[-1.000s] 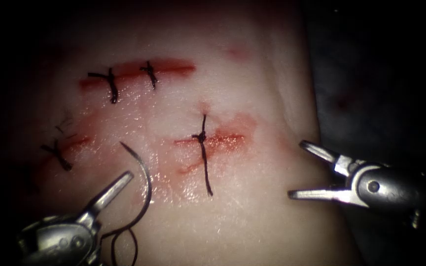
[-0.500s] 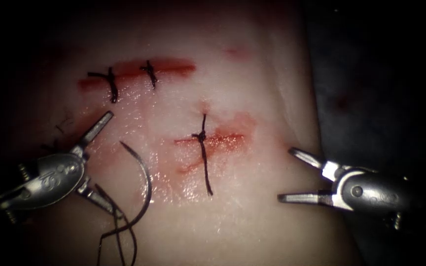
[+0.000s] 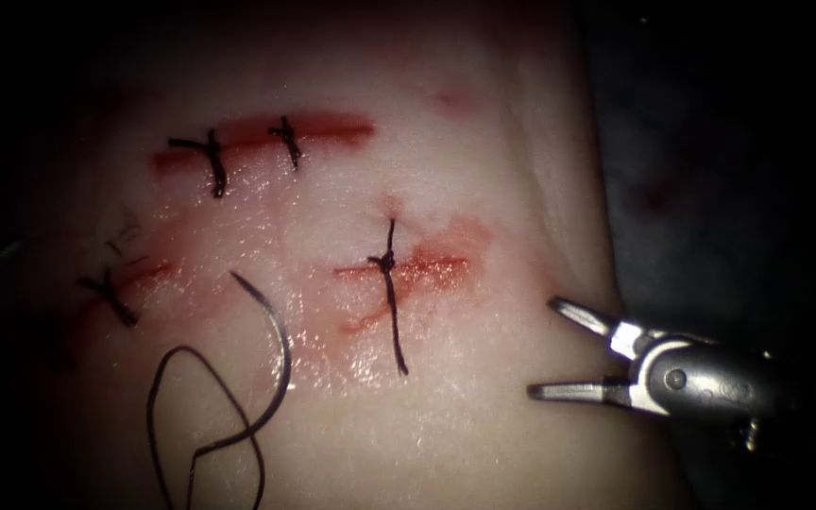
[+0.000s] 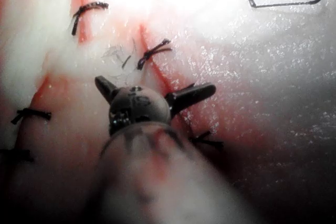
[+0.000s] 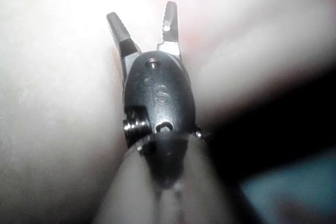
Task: Wound Closure
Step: Place suture out of the way with left end-effector, then pull tail end of suture taut
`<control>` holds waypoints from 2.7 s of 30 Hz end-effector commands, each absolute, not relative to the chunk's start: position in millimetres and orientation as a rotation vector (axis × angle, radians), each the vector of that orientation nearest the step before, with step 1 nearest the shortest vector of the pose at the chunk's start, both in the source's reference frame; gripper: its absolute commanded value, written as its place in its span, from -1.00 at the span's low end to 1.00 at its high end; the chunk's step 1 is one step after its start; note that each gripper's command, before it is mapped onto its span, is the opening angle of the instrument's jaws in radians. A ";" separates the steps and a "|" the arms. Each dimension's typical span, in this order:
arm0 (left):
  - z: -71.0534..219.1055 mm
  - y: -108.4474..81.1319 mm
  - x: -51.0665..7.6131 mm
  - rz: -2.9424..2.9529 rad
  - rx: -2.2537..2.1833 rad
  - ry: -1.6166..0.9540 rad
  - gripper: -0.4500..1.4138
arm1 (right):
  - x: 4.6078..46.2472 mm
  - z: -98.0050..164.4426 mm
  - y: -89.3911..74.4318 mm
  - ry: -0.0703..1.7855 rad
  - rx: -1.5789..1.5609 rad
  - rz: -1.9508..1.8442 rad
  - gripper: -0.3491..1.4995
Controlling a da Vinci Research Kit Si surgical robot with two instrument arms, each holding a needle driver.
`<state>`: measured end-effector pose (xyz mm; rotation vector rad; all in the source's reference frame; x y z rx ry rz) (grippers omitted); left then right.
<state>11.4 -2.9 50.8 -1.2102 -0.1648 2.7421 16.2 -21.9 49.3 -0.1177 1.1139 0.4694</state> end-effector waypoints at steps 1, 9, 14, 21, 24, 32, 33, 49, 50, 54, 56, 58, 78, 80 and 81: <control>51.1 -2.3 11.5 2.746 -1.203 -0.162 0.97 | 17.2 50.0 -22.0 1.121 -0.114 0.466 0.94; 46.5 0.8 8.9 2.571 -1.294 0.009 0.77 | 17.7 50.0 -21.9 1.124 -0.107 0.472 0.94; 43.5 1.3 2.3 2.502 -1.351 0.038 0.43 | 17.4 49.8 -22.0 1.125 -0.099 0.473 0.91; 40.7 -1.7 -9.1 2.308 -1.395 -0.044 0.12 | 16.6 49.5 -21.9 1.129 -0.085 0.479 0.80; 41.0 -3.4 -13.1 2.237 -1.373 -0.050 0.12 | 16.6 49.6 -21.8 1.133 -0.084 0.487 0.80; 46.2 -6.4 -19.2 2.393 -1.459 0.069 -0.24 | 16.6 49.3 -21.6 1.133 -0.081 0.489 0.80; 46.9 -6.5 -19.4 2.452 -1.498 0.068 -0.28 | 16.6 49.3 -21.7 1.133 -0.081 0.488 0.80; 54.6 -6.0 -18.8 2.908 -1.415 0.287 -0.47 | 16.6 49.5 -21.5 1.132 -0.082 0.490 0.78; 54.8 -6.0 -18.8 2.927 -1.396 0.296 -0.46 | 16.6 49.5 -21.5 1.132 -0.082 0.490 0.78; 55.6 -6.3 -18.6 3.006 -1.305 0.316 -0.37 | 16.7 49.5 -21.5 1.132 -0.083 0.490 0.78; 55.9 -6.4 -18.5 3.033 -1.284 0.327 -0.33 | 16.7 49.5 -21.5 1.132 -0.083 0.490 0.78; 56.1 -6.6 -18.4 3.047 -1.263 0.321 -0.31 | 16.7 49.5 -21.5 1.133 -0.085 0.492 0.78; 57.4 -5.9 -18.2 3.107 -1.228 0.324 -1.00 | 17.1 49.7 -21.9 1.134 -0.090 0.491 0.78; 57.4 -5.9 -18.2 3.108 -1.222 0.325 -1.00 | 17.1 49.7 -21.9 1.134 -0.090 0.491 0.78; 57.4 -5.9 -18.1 3.105 -1.237 0.320 -1.00 | 17.1 49.7 -21.9 1.134 -0.090 0.491 0.78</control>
